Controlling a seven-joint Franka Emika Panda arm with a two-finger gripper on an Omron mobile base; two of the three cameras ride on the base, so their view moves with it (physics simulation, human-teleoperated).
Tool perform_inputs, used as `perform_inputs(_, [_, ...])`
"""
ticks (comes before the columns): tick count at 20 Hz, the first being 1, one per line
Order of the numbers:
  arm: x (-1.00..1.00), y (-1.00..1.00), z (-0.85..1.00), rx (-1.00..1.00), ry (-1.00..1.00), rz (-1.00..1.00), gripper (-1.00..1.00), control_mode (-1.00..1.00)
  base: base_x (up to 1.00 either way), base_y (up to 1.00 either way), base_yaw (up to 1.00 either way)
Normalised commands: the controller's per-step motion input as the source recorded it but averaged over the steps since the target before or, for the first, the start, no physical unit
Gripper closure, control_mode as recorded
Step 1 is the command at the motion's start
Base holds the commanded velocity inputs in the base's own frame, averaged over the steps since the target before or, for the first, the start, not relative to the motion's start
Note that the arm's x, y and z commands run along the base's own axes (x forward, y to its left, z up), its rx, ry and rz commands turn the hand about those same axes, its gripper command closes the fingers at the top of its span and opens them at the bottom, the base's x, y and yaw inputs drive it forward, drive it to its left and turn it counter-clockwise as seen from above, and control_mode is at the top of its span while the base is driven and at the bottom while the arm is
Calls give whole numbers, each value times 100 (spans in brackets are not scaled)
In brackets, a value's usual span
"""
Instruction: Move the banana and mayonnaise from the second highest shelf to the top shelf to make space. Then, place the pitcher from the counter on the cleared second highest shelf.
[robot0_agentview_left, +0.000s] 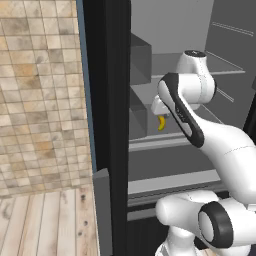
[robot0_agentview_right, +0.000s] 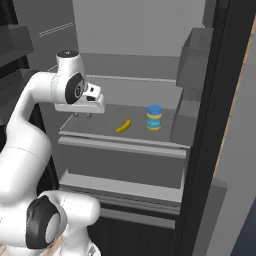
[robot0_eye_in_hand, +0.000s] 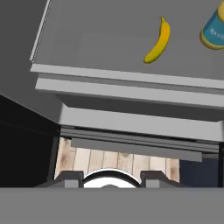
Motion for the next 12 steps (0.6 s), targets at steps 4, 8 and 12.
perform_inputs(4, [-4,-7,-2,0,-6,0,-100,-100,0,0,0])
perform_inputs(8, [-16,-9,-12,0,-22,-1,-100,-100,0,0,0])
perform_inputs(12, [-7,-19,-25,0,-25,-4,-100,-100,0,0,0])
